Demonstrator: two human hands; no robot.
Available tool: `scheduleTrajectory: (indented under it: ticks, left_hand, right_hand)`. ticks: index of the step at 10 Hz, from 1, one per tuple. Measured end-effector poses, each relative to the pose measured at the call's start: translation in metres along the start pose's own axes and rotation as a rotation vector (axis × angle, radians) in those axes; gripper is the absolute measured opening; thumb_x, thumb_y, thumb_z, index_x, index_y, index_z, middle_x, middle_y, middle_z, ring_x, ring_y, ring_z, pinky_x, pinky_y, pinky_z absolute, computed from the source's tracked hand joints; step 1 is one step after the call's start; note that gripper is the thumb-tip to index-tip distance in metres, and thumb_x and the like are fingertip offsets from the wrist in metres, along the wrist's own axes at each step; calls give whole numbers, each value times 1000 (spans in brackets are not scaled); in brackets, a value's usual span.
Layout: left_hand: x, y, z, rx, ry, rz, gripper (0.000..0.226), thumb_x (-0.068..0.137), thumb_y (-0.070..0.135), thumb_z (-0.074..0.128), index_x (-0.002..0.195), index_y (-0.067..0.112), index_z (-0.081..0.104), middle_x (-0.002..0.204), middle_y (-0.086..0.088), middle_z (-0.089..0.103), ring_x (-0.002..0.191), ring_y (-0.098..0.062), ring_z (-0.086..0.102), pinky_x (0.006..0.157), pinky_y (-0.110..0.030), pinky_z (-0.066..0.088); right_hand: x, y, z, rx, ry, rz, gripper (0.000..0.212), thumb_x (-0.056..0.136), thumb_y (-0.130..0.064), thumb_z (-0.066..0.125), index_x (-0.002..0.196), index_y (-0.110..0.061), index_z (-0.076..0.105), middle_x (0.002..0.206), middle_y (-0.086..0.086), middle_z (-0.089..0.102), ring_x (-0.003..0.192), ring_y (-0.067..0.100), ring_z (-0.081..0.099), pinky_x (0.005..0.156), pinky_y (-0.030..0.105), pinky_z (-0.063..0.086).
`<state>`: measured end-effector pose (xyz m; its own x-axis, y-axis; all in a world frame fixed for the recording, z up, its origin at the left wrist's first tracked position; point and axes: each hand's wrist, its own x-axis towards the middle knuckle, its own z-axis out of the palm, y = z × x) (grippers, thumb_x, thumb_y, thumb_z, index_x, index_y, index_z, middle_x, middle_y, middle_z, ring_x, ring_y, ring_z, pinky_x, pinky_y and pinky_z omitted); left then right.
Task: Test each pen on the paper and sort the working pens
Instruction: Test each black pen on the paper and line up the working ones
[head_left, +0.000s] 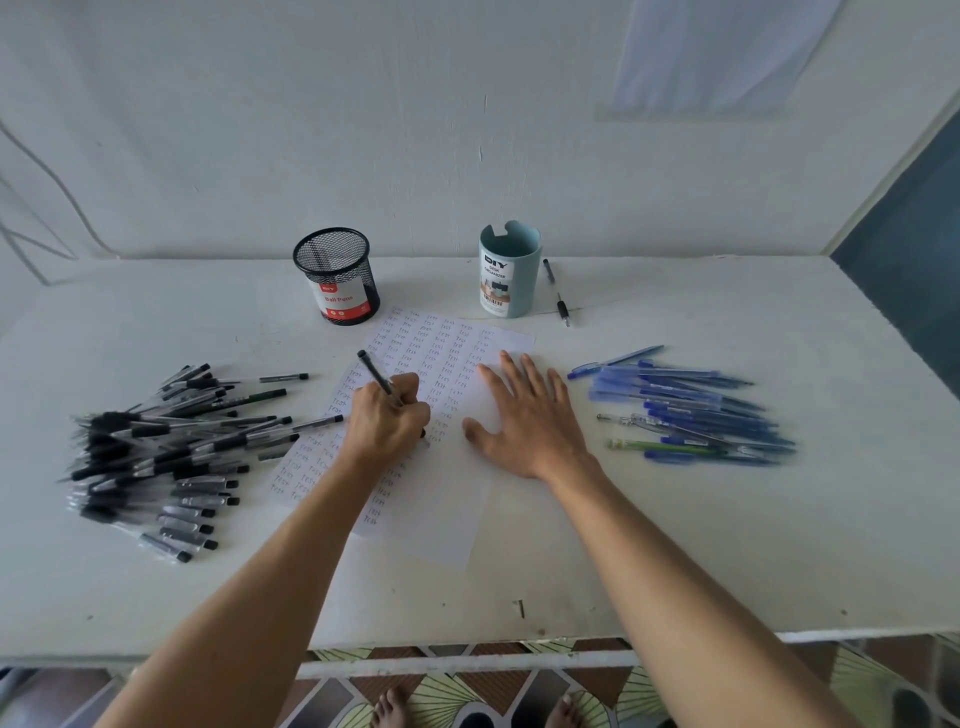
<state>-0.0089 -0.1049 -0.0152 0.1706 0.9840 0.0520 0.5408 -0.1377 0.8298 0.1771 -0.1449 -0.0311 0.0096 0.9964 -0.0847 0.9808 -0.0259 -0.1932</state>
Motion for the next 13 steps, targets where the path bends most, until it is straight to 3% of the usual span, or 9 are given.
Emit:
scheduleTrajectory:
  ticks: [1, 4, 9, 11, 12, 13]
  left_hand:
    - [1, -2, -1, -11, -8, -18, 34, 65, -3, 52, 56, 20, 28, 56, -2, 30, 56, -18, 31, 53, -33, 25]
    - [-1, 0, 3, 14, -5, 29, 36, 67, -12, 53, 56, 12, 28, 55, -5, 30, 50, -11, 25, 43, -21, 20]
    - [-2, -1, 6, -43, -28, 44, 32, 66, -8, 52, 57, 10, 27, 56, -5, 28, 51, -11, 23, 45, -26, 20]
    - [0, -3, 6, -18, -11, 63, 35, 67, -14, 51, 57, 12, 28, 57, -4, 27, 52, -9, 23, 49, -30, 20]
    - [4, -4, 1, -105, -22, -24, 34, 67, -8, 55, 56, 14, 33, 54, -3, 37, 51, -15, 38, 49, -32, 32]
    - [5, -3, -6, -349, -45, -51, 12, 69, 5, 54, 70, 17, 51, 51, -5, 44, 45, -18, 42, 43, -25, 34]
  right_hand:
    - [0, 0, 1, -8, 0, 0, 80, 94, -67, 31, 159, -31, 4, 167, 0, -8, 153, 21, -12, 122, 47, -8]
    - [0, 0, 0, 5, 0, 0, 79, 94, -66, 31, 159, -31, 4, 167, 0, -8, 153, 21, -12, 122, 47, -8]
    - [-1, 0, 1, 14, 12, 0, 79, 94, -66, 32, 159, -30, 5, 167, 0, -8, 153, 21, -12, 122, 47, -7]
    - [-1, 1, 0, 72, 40, 9, 85, 93, -63, 39, 158, -18, 10, 167, 4, -5, 153, 21, -8, 124, 45, -3]
    - [-2, 5, -4, 158, 28, 12, 80, 95, -54, 45, 157, -13, 15, 167, 6, -2, 154, 21, -4, 124, 39, -3]
    - [-3, 9, -8, 193, 8, 5, 79, 96, -51, 47, 156, -10, 16, 167, 8, 0, 154, 21, -3, 124, 34, -3]
